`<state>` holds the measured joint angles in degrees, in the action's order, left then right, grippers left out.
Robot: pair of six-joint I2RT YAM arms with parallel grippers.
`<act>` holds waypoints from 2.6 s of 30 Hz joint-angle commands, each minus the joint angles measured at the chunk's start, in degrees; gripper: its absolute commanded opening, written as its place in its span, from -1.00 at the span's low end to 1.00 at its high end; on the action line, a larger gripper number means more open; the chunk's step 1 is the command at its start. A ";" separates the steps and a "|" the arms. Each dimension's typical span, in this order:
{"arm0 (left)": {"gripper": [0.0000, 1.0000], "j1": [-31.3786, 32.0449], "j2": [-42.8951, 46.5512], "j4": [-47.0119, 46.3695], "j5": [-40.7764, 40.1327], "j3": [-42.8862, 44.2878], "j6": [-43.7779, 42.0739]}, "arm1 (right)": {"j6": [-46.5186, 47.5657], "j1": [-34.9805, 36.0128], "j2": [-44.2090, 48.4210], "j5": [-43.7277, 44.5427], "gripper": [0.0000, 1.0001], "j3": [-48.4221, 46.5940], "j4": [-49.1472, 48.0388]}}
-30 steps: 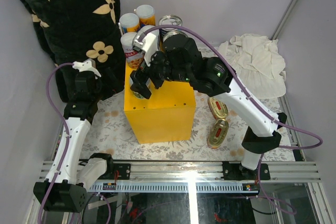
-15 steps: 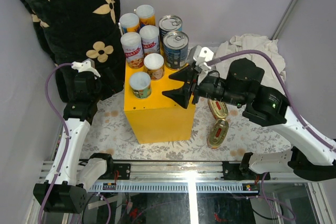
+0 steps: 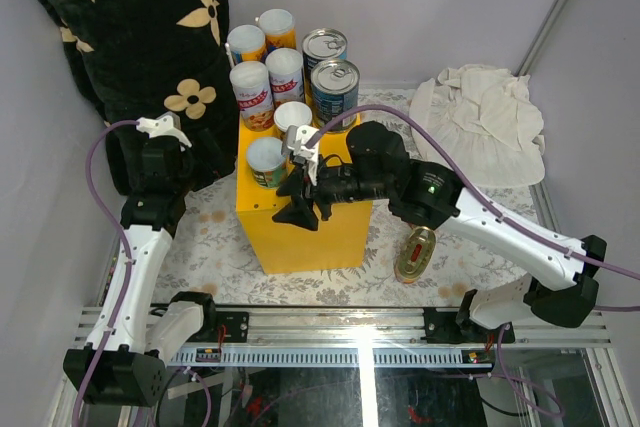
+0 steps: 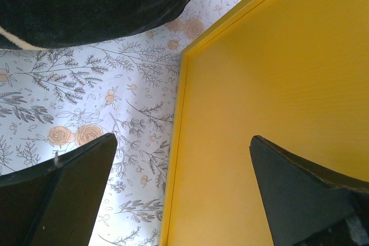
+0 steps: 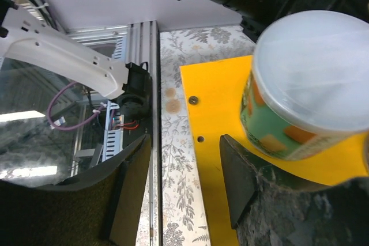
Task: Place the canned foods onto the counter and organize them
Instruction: Place the canned food on the counter.
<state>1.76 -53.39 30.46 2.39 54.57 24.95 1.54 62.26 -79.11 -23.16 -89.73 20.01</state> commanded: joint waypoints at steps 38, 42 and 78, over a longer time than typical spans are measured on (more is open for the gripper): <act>0.99 -0.51 -0.64 -1.20 -2.40 -0.32 -2.03 | -7.63 -7.17 -6.24 -12.56 0.57 1.64 -22.11; 0.99 -0.44 -0.88 -1.16 -2.15 -0.29 -2.10 | -7.51 -7.40 -6.03 -10.13 0.64 3.11 -25.07; 0.99 -0.47 -1.02 -1.10 -1.69 -0.68 -2.10 | -9.47 -13.13 -1.44 -20.21 0.81 5.29 -23.86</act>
<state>1.76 -54.48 30.52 0.97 54.52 23.68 -8.01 49.69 -85.21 -38.37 -83.59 -5.67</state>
